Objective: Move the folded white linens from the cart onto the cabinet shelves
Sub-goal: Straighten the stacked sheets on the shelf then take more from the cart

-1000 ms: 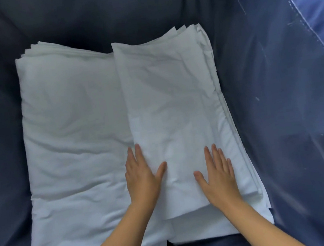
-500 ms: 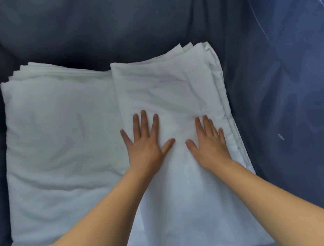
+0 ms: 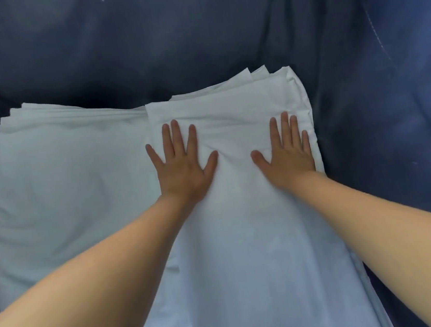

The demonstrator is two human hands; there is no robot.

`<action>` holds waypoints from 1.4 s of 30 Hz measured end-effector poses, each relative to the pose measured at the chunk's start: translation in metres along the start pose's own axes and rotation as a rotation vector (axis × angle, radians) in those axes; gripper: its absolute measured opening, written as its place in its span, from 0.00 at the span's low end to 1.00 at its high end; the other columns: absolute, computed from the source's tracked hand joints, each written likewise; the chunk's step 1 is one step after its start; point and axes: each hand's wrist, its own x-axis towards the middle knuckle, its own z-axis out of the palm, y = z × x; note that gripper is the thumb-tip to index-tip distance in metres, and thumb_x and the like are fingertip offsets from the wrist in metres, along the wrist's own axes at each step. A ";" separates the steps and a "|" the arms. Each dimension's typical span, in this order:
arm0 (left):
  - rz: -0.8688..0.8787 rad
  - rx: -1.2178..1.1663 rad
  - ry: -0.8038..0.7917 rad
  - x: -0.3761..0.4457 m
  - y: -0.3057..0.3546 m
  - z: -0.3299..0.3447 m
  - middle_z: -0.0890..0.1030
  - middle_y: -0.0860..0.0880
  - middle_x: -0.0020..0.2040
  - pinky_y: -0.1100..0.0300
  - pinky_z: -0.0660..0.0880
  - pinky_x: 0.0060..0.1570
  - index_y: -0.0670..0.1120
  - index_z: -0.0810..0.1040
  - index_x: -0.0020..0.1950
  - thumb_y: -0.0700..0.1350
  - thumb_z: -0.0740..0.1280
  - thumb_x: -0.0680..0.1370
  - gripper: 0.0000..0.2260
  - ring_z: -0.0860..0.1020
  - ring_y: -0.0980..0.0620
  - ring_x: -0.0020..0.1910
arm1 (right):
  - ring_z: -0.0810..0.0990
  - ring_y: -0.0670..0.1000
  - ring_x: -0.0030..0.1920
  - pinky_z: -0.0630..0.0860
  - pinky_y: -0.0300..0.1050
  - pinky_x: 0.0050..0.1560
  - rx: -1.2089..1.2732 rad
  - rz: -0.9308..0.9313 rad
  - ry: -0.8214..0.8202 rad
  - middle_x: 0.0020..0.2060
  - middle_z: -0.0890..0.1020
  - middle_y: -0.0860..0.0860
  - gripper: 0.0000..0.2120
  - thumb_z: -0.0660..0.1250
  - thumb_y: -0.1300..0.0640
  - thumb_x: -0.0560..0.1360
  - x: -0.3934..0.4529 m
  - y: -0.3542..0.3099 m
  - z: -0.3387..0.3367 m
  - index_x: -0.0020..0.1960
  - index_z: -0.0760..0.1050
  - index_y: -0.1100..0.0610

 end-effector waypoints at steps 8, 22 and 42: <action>-0.025 0.076 -0.029 0.006 0.004 0.003 0.36 0.44 0.81 0.32 0.41 0.74 0.51 0.37 0.81 0.68 0.36 0.78 0.36 0.34 0.44 0.79 | 0.26 0.53 0.76 0.33 0.56 0.77 0.026 -0.020 0.007 0.77 0.28 0.52 0.41 0.46 0.34 0.80 0.009 0.001 0.010 0.79 0.29 0.54; -0.014 -0.037 -0.231 -0.041 0.014 -0.032 0.37 0.48 0.82 0.38 0.43 0.76 0.51 0.40 0.82 0.61 0.49 0.83 0.32 0.35 0.46 0.80 | 0.53 0.56 0.79 0.63 0.56 0.72 0.160 0.081 -0.229 0.81 0.50 0.51 0.43 0.49 0.25 0.75 -0.032 -0.032 -0.059 0.81 0.46 0.49; -0.450 -1.349 -0.007 -0.089 0.018 -0.345 0.79 0.49 0.51 0.59 0.70 0.44 0.44 0.77 0.60 0.59 0.53 0.83 0.22 0.78 0.50 0.49 | 0.77 0.55 0.62 0.69 0.52 0.67 1.189 -0.097 0.023 0.61 0.79 0.58 0.26 0.53 0.37 0.82 -0.171 -0.132 -0.306 0.62 0.72 0.58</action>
